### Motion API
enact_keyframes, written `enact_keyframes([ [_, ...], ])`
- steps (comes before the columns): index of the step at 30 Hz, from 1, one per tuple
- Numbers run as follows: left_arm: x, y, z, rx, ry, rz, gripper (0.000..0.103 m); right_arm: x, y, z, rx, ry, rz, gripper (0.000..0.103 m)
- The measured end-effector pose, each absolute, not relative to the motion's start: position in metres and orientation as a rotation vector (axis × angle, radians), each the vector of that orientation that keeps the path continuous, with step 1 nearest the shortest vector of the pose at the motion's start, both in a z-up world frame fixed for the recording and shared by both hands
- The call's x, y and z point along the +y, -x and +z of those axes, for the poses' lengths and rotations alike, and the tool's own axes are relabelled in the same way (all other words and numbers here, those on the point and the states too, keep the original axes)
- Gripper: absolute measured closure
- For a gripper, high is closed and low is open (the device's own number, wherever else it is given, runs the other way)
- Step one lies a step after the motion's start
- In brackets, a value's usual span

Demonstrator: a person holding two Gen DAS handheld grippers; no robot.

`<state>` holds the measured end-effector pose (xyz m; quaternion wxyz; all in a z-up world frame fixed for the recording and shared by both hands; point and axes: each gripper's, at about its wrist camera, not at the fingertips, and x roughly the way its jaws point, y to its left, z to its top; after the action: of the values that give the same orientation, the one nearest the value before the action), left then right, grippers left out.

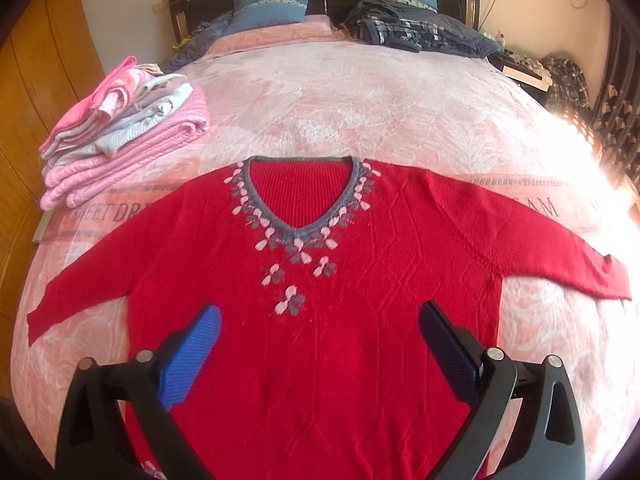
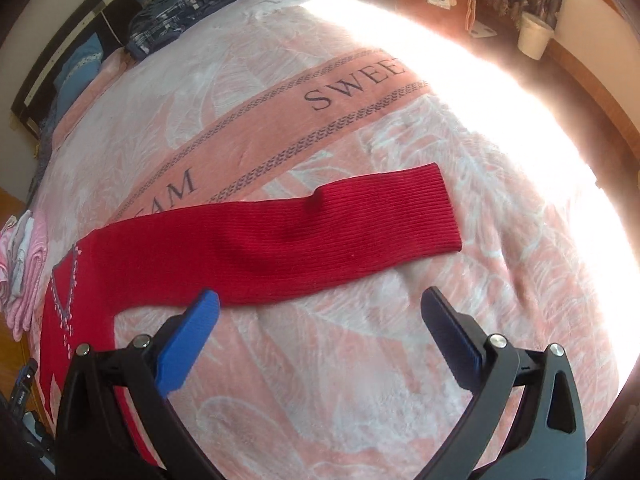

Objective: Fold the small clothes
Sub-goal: 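Reach the right tool to the sweater sleeve cuff and grasp it, then fold the held sleeve across the sweater body with the right tool, release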

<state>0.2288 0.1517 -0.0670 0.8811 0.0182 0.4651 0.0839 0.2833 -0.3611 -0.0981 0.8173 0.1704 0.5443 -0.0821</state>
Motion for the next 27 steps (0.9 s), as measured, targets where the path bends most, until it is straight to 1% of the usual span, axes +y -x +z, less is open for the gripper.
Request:
enact_keyframes([
  [6,0.147,-0.276,-0.091,0.976,0.029,0.202,0.004,-0.418,-0.310,-0.135,1.176,-0.421,-0.233,0.004],
  [10,0.152,-0.295,-0.105,0.968,0.032,0.237,0.004,-0.439,-0.322,-0.157,1.199,-0.462,-0.235,0.004],
  [11,0.153,-0.298,-0.109,0.969,0.025,0.248,0.004,-0.442,-0.323,-0.161,1.209,-0.451,-0.241,0.007],
  [14,0.161,-0.305,-0.123,0.996,0.034,0.270,0.004,-0.454,-0.326,-0.177,1.236,-0.465,-0.261,0.028],
  [16,0.168,-0.308,-0.131,1.016,0.042,0.283,0.004,-0.457,-0.325,-0.177,1.216,-0.478,-0.249,0.028],
  [17,0.170,-0.308,-0.135,1.023,0.041,0.290,0.004,-0.456,-0.325,-0.177,1.219,-0.461,-0.247,0.031],
  [19,0.174,-0.308,-0.139,1.029,0.034,0.303,0.004,-0.451,-0.324,-0.173,1.217,-0.417,-0.236,0.043],
  [20,0.176,-0.307,-0.141,1.028,0.029,0.309,0.004,-0.450,-0.322,-0.171,1.208,-0.413,-0.222,0.057],
  [21,0.178,-0.306,-0.141,1.027,0.025,0.315,0.004,-0.450,-0.321,-0.169,1.196,-0.429,-0.201,0.078],
  [23,0.183,-0.304,-0.139,1.020,0.019,0.327,0.004,-0.452,-0.319,-0.168,1.176,-0.476,-0.193,0.087],
  [24,0.185,-0.303,-0.138,1.017,0.017,0.333,0.004,-0.452,-0.318,-0.166,1.169,-0.484,-0.187,0.093],
  [27,0.195,-0.301,-0.131,1.008,0.026,0.348,0.004,-0.447,-0.315,-0.154,1.133,-0.511,-0.172,0.096],
])
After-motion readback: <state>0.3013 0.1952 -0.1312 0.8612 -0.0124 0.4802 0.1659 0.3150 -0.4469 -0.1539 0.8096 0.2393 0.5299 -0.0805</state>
